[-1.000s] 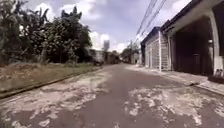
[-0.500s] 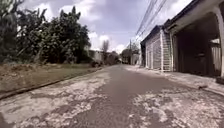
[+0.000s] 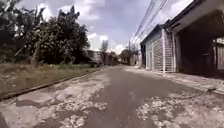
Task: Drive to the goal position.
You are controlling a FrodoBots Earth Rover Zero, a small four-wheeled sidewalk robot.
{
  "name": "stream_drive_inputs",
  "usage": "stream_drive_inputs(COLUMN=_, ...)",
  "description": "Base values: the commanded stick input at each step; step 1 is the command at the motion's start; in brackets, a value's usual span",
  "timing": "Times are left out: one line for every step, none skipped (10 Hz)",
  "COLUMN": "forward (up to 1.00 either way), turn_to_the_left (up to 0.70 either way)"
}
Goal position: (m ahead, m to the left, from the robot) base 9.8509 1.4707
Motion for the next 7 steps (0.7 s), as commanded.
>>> stream_drive_inputs(forward=0.70, turn_to_the_left=-0.19)
stream_drive_inputs(forward=0.70, turn_to_the_left=-0.04)
stream_drive_inputs(forward=0.70, turn_to_the_left=0.00)
stream_drive_inputs(forward=0.70, turn_to_the_left=0.00)
stream_drive_inputs(forward=0.70, turn_to_the_left=0.00)
stream_drive_inputs(forward=0.70, turn_to_the_left=0.00)
stream_drive_inputs(forward=0.70, turn_to_the_left=0.00)
